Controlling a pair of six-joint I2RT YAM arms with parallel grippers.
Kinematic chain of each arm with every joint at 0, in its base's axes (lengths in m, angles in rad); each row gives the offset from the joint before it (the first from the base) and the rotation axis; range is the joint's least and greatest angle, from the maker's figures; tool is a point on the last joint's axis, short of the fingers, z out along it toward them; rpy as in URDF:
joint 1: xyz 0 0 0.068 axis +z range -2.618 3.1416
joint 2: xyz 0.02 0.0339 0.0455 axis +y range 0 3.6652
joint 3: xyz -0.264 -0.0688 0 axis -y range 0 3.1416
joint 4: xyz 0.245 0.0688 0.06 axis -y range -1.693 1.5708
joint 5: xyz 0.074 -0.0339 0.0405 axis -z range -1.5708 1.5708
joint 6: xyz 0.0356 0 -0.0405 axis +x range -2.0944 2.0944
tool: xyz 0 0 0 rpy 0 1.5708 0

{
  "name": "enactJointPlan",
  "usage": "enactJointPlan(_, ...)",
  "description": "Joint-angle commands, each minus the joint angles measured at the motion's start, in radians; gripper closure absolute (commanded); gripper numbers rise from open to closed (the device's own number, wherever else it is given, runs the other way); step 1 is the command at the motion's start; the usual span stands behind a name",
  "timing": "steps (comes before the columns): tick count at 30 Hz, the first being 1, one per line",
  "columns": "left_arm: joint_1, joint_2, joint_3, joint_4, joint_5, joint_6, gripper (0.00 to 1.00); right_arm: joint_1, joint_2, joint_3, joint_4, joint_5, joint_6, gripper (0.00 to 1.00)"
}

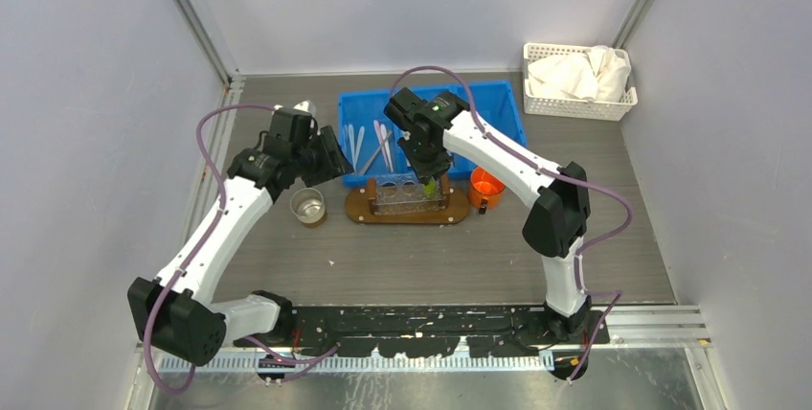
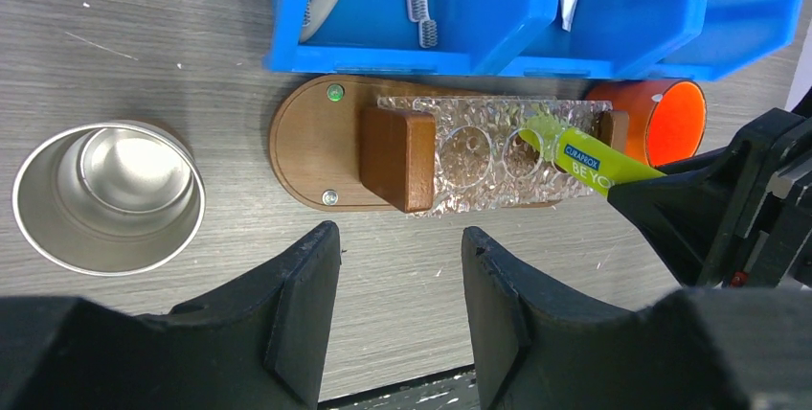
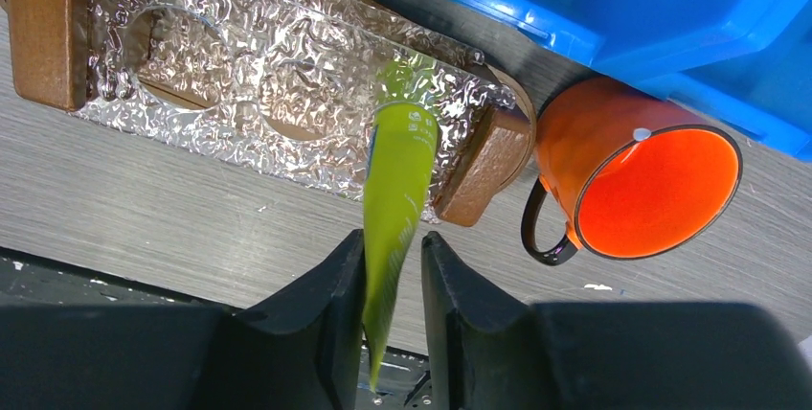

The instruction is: Prepare toiletry sets of a toothbrush and toothpaste on the tray

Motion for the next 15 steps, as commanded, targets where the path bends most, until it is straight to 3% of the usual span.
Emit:
enactJointPlan(1, -0.003, -0.004, -0.008, 0.052, 0.001, 0.007, 0.49, -0.013, 0.010, 0.042, -0.004, -0.002, -0.021, 0.69)
enactJointPlan(15, -0.002, -0.002, -0.015, 0.058, 0.004, 0.000, 0.49, -0.054, -0.005, 0.072, 0.033, 0.011, -0.031, 0.68)
